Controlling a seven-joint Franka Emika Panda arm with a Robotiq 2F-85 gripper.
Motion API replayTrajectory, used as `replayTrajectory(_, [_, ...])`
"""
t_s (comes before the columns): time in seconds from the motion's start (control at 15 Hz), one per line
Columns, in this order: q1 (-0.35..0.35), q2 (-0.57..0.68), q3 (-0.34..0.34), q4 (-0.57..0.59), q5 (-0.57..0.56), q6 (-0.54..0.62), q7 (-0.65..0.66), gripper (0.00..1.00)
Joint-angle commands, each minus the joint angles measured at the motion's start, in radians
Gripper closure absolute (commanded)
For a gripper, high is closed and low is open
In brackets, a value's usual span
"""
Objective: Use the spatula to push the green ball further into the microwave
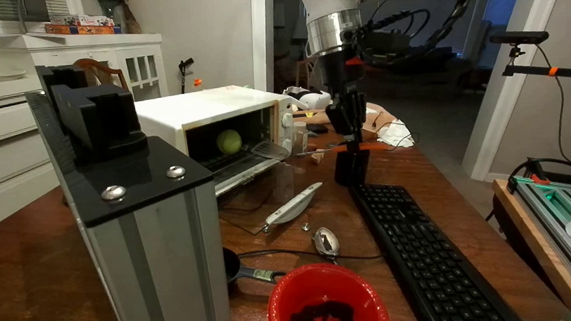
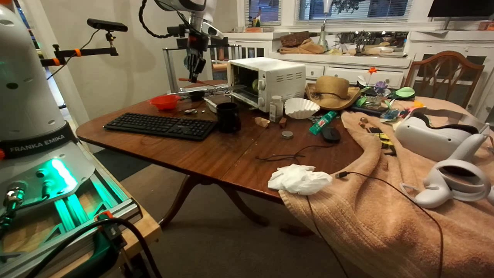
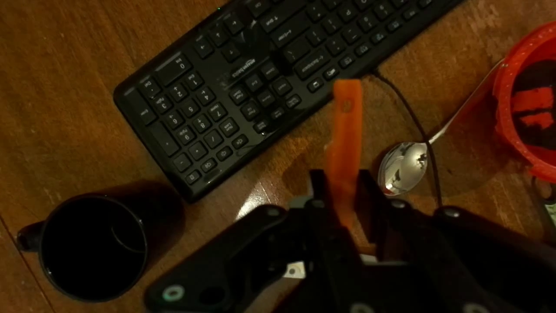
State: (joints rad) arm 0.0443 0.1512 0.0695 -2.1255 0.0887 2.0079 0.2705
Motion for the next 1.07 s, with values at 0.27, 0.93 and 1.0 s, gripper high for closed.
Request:
replayTrajectory(0.27, [0.006,0.053,-0.013,0.072,0.032,-0.021,0.011,0.95])
replayTrajectory(0.93, [0.008,0.144,-0.023,0.208,0.074,-0.133,0.055,0.95])
replayTrajectory(1.0, [0.008,0.151,-0.021,0.223,0.084,-0.152,0.052,0.95])
